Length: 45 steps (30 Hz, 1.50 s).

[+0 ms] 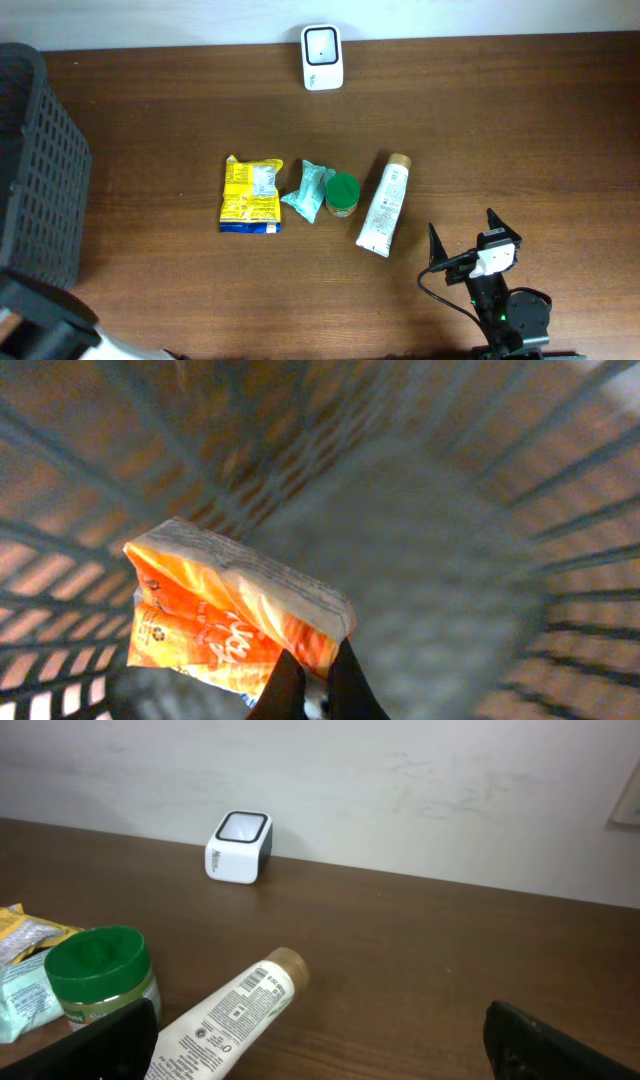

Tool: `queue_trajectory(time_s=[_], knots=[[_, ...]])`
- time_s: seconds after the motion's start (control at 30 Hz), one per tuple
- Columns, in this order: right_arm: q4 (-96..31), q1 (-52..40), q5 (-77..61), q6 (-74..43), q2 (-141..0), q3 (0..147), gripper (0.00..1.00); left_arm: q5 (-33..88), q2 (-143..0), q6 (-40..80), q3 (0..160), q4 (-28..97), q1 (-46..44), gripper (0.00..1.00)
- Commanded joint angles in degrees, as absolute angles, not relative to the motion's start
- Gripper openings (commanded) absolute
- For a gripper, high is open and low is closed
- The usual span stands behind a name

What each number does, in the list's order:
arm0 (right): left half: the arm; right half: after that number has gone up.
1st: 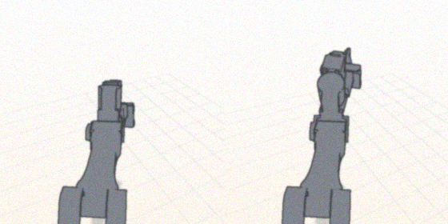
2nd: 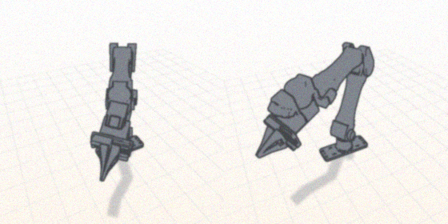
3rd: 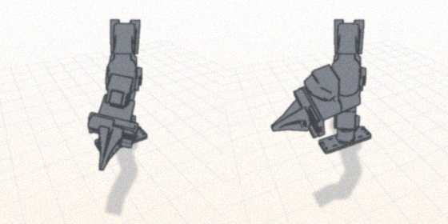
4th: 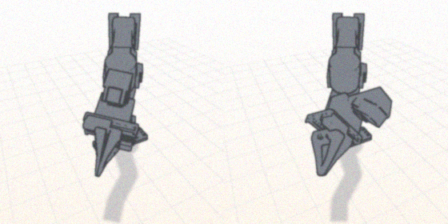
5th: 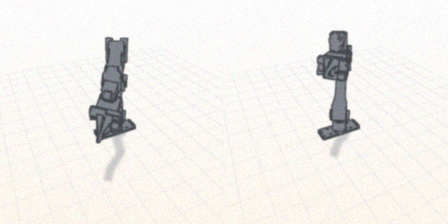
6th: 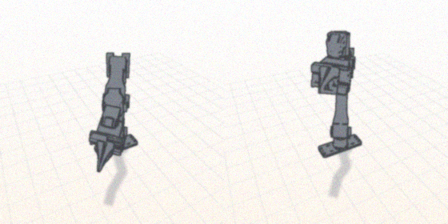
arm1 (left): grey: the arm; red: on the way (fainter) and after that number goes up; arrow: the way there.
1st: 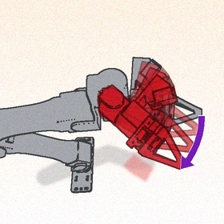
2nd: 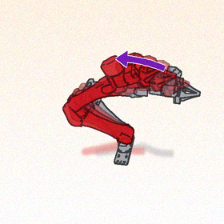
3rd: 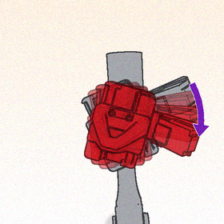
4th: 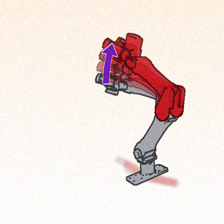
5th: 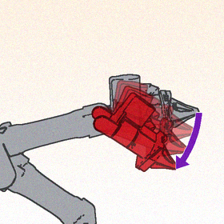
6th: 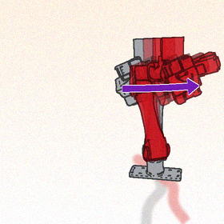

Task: Scan the item barcode
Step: 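Reach the left gripper into the basket and grasp the orange tissue pack, then carry the orange tissue pack and drop it above the mint pack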

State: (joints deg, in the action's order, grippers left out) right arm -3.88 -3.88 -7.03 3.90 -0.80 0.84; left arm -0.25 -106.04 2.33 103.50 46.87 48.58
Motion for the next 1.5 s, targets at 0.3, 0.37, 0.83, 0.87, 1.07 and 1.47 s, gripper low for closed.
queue_trajectory(time_s=[0.3, 0.37, 0.83, 0.87, 1.07, 1.47], knots=[[-3.86, -3.62, -7.31, 4.08, -0.21, 0.32, 0.98, 24.21, -82.04, 8.08, 104.79, 51.94, 41.39, 0.00], [-3.86, -3.62, -7.31, 4.08, -0.21, 0.32, 0.98, 24.23, -79.75, 7.38, 104.79, 53.69, 35.94, 0.00], [-3.86, -3.62, -7.31, 4.08, -0.21, 0.32, 0.98, 16.10, -83.57, 0.14, 90.50, 59.35, -5.21, 0.00], [-3.86, -3.62, -7.31, 4.08, -0.19, 0.32, 0.98, 14.66, -84.36, 0.12, 88.75, 57.89, -7.38, 0.00], [-3.86, -3.62, -7.31, 4.08, -0.19, 0.32, 0.98, 3.95, -94.52, -4.86, 82.76, 49.58, -18.63, 0.00], [-3.86, -3.62, -7.31, 4.08, -0.21, 0.32, 0.98, -1.30, -111.28, -7.64, 82.76, 39.70, -22.94, 0.00]])
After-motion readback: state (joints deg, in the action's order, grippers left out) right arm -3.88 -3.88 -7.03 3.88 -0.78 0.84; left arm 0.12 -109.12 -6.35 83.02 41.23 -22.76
